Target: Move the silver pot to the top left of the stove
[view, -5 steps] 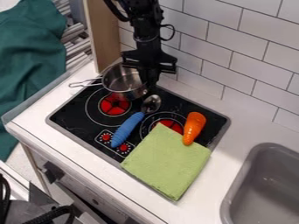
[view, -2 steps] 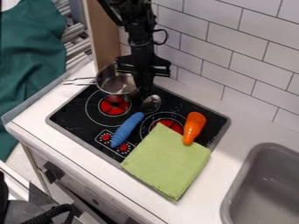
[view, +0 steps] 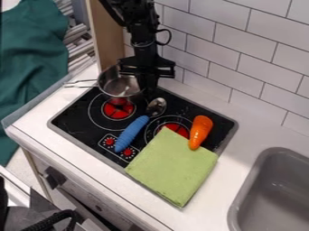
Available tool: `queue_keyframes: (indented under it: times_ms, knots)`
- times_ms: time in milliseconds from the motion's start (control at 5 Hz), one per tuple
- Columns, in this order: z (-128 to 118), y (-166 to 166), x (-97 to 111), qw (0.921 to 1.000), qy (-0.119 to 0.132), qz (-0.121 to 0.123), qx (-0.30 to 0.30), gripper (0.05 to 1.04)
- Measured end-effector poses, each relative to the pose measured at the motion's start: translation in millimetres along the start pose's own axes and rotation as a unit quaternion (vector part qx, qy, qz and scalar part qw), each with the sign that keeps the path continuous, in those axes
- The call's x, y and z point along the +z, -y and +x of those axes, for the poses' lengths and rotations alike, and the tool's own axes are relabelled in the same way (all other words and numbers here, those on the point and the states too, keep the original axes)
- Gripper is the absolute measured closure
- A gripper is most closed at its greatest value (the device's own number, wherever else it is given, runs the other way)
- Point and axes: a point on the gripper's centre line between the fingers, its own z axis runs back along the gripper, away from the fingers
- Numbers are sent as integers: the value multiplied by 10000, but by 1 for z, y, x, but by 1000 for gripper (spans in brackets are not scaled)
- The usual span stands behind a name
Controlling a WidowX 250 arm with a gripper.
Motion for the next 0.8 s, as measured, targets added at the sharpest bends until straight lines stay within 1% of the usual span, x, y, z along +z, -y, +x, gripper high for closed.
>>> queue_keyframes:
  times_ms: [200,400,600,800]
  knots:
    - [-5,-6,-3,9995,-38,71,313,846]
    - [-15,-7,-3,9998,-77,111,111,578]
    - [-22,-1,18,9994,192,276,-16,261]
    - [-33,9,47,9970,660,357,-196,68]
